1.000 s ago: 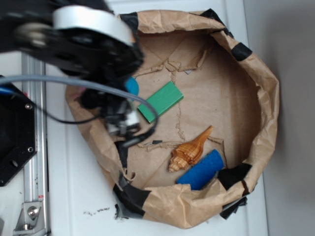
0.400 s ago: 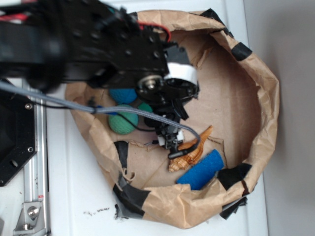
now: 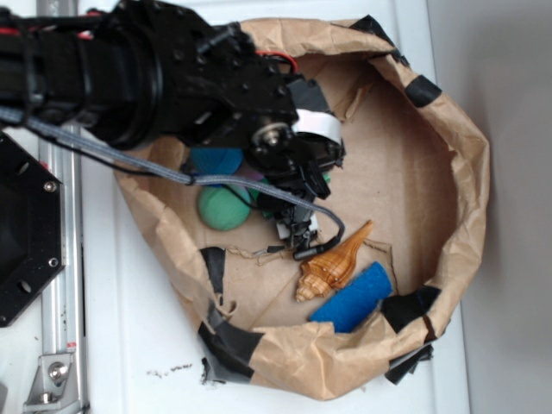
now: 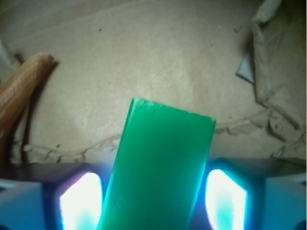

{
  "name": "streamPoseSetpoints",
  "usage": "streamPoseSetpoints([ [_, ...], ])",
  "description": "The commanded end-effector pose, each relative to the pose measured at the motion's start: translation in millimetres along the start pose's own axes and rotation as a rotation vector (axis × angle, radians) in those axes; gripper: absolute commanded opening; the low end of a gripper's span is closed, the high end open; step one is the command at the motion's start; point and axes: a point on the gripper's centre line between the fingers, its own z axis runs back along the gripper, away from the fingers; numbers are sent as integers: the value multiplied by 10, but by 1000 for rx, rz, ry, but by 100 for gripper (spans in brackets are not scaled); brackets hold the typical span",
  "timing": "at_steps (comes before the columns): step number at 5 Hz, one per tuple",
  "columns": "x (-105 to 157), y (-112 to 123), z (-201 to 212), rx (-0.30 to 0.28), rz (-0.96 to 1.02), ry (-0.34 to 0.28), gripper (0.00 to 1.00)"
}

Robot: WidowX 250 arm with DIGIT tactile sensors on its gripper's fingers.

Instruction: Grab the green block.

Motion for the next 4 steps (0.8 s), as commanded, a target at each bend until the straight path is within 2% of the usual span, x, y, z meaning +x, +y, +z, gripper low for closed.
streamPoseSetpoints([
  [1, 0, -77, 152, 15, -56, -19, 0],
  [2, 144, -201, 559, 52, -177, -77, 0],
  [3, 131, -254, 1067, 75, -258, -150, 0],
  [4, 147, -291, 1569, 68, -300, -165, 0],
])
